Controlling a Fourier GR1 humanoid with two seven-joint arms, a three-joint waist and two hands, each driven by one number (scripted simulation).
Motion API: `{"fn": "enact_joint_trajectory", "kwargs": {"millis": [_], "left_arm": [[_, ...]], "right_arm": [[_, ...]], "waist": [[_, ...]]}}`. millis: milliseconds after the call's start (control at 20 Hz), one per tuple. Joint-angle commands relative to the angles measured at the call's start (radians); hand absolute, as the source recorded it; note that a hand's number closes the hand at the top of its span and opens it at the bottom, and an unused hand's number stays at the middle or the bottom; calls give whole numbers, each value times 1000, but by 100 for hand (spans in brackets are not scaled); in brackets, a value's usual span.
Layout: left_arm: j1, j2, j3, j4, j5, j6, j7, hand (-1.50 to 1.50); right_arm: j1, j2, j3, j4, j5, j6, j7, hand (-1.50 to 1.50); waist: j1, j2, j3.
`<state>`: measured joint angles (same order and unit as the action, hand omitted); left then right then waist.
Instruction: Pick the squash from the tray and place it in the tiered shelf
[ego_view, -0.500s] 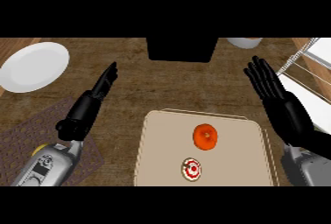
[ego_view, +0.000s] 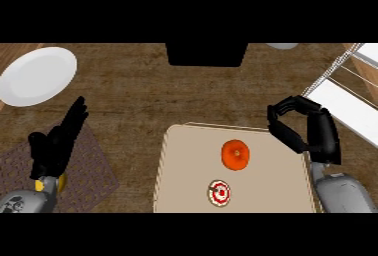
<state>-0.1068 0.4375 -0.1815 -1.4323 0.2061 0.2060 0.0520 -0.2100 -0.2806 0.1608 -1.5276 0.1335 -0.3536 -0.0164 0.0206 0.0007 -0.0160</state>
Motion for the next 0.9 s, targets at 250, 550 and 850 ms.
{"fn": "enact_joint_trajectory", "kwargs": {"millis": [250, 550, 850], "left_arm": [[94, 66, 107, 41, 100, -85, -3, 0], [110, 61, 114, 51, 88, -63, -5, 0], [111, 76, 126, 51, 104, -88, 13, 0]], "right_arm": [[65, 275, 342, 114, 500, -492, 270, -150], [88, 275, 330, 167, 911, -396, 607, -150], [19, 280, 392, 125, 1077, -4, 960, -150]], "waist": [[5, -4, 12], [-36, -16, 4], [-31, -15, 8]]}}
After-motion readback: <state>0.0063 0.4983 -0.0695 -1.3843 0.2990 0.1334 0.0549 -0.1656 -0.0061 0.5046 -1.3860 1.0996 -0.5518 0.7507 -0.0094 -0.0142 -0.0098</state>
